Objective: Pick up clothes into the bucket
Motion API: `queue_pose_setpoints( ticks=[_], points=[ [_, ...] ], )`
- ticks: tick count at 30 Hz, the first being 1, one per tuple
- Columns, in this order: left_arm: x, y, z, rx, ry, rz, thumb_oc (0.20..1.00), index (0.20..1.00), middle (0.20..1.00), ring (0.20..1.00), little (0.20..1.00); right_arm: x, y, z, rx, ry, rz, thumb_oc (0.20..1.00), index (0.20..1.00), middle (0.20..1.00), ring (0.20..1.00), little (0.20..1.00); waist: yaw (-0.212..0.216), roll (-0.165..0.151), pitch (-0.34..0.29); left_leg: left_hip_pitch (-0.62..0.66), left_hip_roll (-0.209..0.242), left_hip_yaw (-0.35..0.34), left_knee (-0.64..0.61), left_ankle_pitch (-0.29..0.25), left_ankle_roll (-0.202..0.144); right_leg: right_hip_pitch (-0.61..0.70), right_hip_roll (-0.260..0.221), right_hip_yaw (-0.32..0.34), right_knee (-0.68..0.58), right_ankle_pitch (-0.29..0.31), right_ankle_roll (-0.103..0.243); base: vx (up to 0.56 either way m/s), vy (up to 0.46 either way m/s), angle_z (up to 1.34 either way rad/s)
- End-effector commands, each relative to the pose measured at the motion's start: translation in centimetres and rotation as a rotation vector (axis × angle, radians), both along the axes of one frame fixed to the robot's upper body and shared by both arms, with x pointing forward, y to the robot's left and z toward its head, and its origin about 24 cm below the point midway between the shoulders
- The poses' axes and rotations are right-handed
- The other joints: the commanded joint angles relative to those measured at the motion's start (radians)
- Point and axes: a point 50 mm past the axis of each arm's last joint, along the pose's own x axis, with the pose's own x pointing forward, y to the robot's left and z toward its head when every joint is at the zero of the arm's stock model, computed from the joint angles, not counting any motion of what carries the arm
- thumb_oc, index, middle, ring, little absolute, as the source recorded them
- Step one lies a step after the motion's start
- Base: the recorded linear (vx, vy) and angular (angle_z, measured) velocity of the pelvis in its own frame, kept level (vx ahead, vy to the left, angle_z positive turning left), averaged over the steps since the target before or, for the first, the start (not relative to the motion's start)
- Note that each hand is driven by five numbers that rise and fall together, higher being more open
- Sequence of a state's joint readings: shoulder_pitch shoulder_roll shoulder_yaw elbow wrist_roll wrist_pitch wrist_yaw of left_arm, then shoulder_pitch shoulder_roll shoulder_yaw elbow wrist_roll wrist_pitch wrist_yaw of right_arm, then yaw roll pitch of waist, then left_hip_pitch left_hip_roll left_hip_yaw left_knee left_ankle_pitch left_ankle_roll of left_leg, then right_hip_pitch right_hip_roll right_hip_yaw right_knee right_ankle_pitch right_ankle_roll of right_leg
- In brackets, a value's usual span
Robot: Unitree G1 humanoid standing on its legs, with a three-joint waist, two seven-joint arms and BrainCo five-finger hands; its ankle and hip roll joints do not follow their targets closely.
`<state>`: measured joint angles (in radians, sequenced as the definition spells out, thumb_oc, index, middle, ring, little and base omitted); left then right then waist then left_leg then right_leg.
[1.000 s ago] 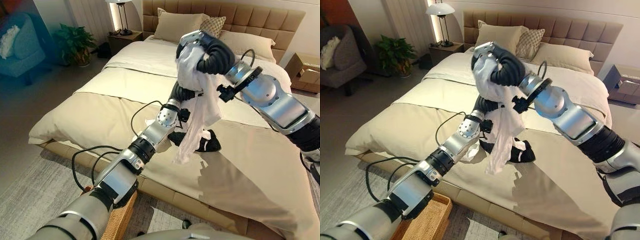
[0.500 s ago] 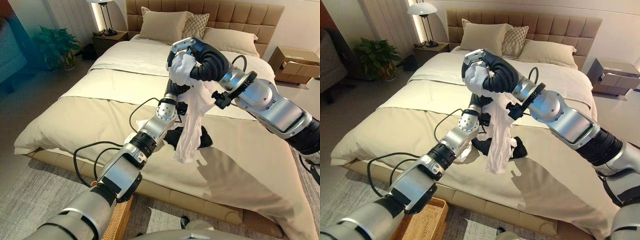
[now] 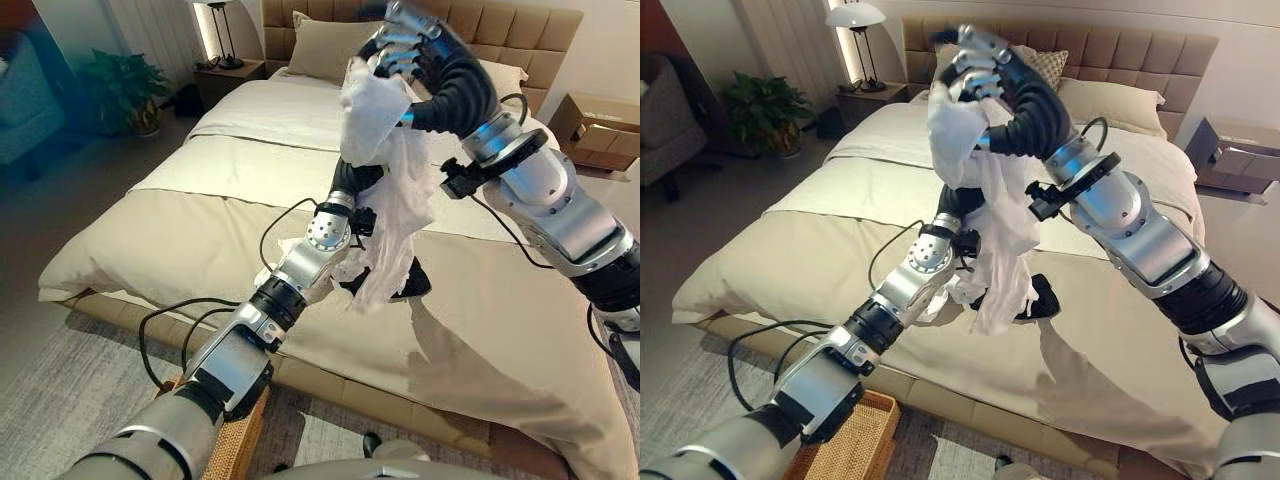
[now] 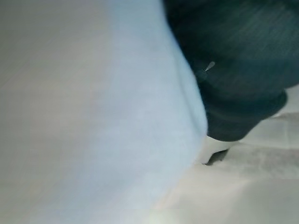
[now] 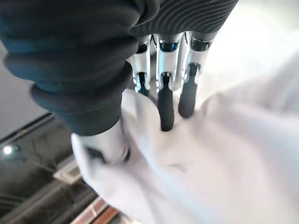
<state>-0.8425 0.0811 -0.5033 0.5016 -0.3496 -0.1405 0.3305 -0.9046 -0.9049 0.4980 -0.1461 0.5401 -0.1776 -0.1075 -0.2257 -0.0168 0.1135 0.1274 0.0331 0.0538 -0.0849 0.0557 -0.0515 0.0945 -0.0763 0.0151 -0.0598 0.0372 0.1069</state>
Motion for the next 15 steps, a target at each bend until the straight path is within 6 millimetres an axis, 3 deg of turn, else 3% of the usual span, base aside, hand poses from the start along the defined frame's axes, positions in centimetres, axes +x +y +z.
queue_pose_setpoints(
  ticks=[1, 7, 12, 13, 14, 15],
  points=[
    [-0.9, -0.3, 3.7, -0.010, -0.182, -0.080, 0.200, 0.200, 0.200, 0.200, 0.200, -0.2, -2.4, 2.7, 0.209, -0.130, -0.077, 1.000, 1.000, 1.000, 1.000, 1.000, 0.066, -0.051, -0.045, -0.057, -0.046, -0.042, 0.156, -0.125, 0.035, -0.061, -0.037, -0.033, 0.152, -0.059, 0.016, -0.02, -0.003, 0.14],
    [-1.7, 4.2, 4.1, 0.044, -0.256, -0.069, 0.200, 0.200, 0.200, 0.200, 0.200, 1.9, -6.9, 0.8, 0.384, -0.039, -0.280, 1.000, 1.000, 1.000, 1.000, 1.000, 0.101, -0.040, -0.042, -0.067, -0.053, -0.057, 0.162, -0.127, 0.039, -0.056, -0.044, -0.051, 0.146, -0.060, 0.017, 0.00, -0.005, 0.07],
    [-2.6, 8.7, 4.7, 0.105, -0.300, -0.019, 0.200, 0.200, 0.200, 0.200, 0.200, 3.3, -10.6, -4.0, 0.507, 0.146, -0.439, 1.000, 1.000, 1.000, 1.000, 1.000, 0.133, -0.025, -0.026, -0.085, -0.061, -0.076, 0.172, -0.126, 0.038, -0.061, -0.049, -0.068, 0.148, -0.062, 0.015, -0.01, -0.005, 0.15],
    [-2.9, 9.7, 4.8, 0.125, -0.311, -0.005, 0.200, 0.200, 0.200, 0.200, 0.200, 3.1, -11.4, -5.3, 0.516, 0.183, -0.470, 1.000, 1.000, 1.000, 1.000, 1.000, 0.137, -0.020, -0.023, -0.082, -0.061, -0.081, 0.172, -0.134, 0.038, -0.056, -0.049, -0.072, 0.148, -0.072, 0.015, 0.01, -0.001, 0.28],
    [-3.3, 11.3, 5.7, 0.154, -0.350, 0.020, 0.200, 0.200, 0.200, 0.200, 0.200, 2.9, -13.0, -7.9, 0.519, 0.265, -0.543, 1.000, 1.000, 1.000, 1.000, 1.000, 0.146, -0.008, -0.014, -0.088, -0.064, -0.090, 0.174, -0.132, 0.038, -0.057, -0.050, -0.082, 0.149, -0.074, 0.014, 0.01, -0.002, 0.18],
    [-3.3, 11.2, 5.7, 0.155, -0.348, 0.019, 0.200, 0.200, 0.200, 0.200, 0.200, 2.9, -13.0, -8.0, 0.520, 0.267, -0.544, 1.000, 1.000, 1.000, 1.000, 1.000, 0.146, -0.010, -0.015, -0.088, -0.064, -0.090, 0.175, -0.132, 0.038, -0.057, -0.051, -0.083, 0.149, -0.074, 0.014, -0.01, 0.000, 0.12]
  ],
)
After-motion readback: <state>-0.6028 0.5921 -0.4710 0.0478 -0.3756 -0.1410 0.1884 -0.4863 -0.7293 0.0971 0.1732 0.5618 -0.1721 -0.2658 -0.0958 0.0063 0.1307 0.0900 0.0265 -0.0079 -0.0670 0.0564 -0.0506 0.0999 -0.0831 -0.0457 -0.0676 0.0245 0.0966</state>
